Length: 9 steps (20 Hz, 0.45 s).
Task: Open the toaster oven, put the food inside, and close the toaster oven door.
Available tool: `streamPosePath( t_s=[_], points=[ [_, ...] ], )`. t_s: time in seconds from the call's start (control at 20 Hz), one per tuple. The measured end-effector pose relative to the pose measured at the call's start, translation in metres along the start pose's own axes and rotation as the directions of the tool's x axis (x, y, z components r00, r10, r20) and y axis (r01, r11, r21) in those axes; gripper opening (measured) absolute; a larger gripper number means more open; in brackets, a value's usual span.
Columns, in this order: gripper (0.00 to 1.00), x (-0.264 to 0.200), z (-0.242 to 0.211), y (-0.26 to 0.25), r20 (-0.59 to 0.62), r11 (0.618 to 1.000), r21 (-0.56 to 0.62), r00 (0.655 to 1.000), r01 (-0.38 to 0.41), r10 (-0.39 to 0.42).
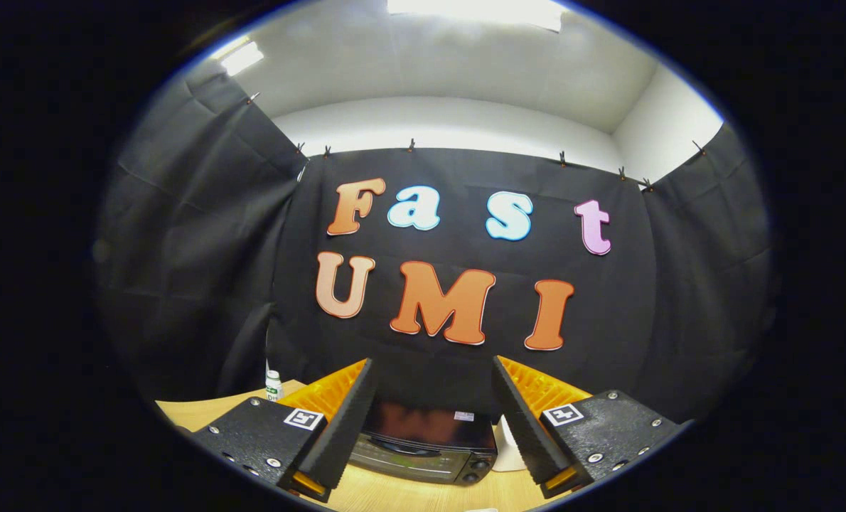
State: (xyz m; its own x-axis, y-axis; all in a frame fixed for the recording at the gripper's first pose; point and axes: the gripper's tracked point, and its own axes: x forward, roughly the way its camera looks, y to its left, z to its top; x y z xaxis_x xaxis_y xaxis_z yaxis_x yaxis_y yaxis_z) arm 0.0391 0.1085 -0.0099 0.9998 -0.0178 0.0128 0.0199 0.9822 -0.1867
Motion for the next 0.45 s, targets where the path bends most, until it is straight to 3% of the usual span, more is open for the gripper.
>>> streamPosePath(
  t_s=[0.45],
  points=[
    [0.99, -0.0066, 0.0123, 0.0054, -0.001, 0.997, 0.055, 0.999, -0.049, 0.049]
  ],
)
